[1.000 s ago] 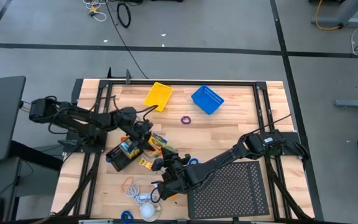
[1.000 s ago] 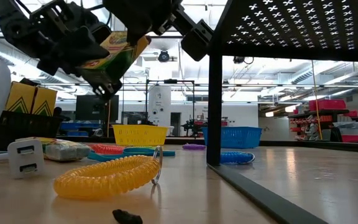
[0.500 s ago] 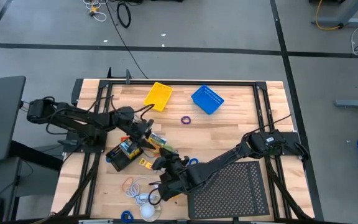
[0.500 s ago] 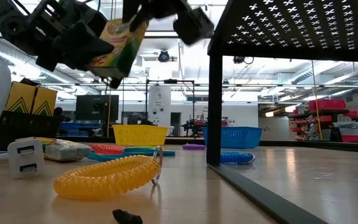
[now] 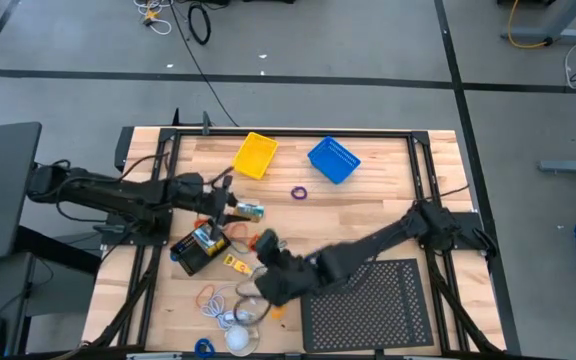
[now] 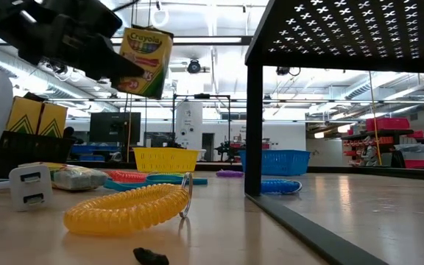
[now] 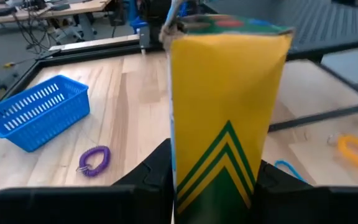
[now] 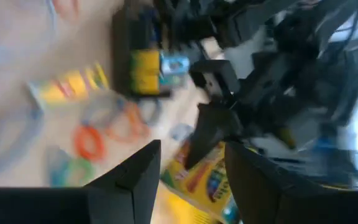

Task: Pick & Place Office Desk Supplies
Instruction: Put the crayon box into the black basket

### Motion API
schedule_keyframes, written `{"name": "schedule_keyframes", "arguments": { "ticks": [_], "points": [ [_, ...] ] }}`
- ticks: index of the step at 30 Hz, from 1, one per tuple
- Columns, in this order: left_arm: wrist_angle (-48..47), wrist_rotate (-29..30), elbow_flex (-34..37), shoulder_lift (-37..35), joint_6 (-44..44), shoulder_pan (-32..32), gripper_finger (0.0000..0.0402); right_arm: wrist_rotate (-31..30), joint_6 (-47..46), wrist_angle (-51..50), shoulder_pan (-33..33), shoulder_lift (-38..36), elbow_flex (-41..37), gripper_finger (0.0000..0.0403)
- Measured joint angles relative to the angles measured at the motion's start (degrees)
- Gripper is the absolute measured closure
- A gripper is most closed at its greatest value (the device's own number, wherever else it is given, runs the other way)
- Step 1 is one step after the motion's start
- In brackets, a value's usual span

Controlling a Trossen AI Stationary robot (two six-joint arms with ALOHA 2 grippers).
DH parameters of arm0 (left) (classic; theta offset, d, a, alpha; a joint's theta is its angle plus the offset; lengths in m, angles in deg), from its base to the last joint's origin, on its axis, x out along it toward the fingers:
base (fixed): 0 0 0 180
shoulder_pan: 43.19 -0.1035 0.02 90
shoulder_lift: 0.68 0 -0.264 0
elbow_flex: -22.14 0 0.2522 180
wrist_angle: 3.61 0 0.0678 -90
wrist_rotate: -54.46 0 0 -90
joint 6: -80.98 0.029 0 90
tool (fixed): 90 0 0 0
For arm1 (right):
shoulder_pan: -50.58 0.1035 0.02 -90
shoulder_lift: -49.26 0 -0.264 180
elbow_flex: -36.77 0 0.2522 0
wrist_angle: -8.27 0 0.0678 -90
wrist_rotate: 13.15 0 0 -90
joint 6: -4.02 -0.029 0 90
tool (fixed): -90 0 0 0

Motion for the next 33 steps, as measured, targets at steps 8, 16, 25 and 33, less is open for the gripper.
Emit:
{"name": "schedule_keyframes", "arguments": {
  "ticks": [8, 16, 25, 33],
  "points": [
    [-2.8, 9.3, 0.0, -0.7, 2.0, 6.6, 0.0294, 24.9, -16.3, -8.8, -11.6, -6.9, 0.0, 0.0223],
    [-3.3, 17.3, 0.0, -0.6, 1.2, 10.4, 0.0294, 40.1, -20.6, -11.8, -21.2, -9.3, 0.0, 0.0209],
    [-0.6, 21.6, 0.0, -0.6, 0.4, 11.3, 0.0294, 47.6, -20.6, -10.8, -24.9, -9.4, 0.0, 0.0209],
    [-3.3, 23.2, 0.0, -0.6, -2.3, 11.6, 0.0294, 47.6, -20.5, -10.1, -24.9, -9.4, 0.0, 0.0209]
  ]
}}
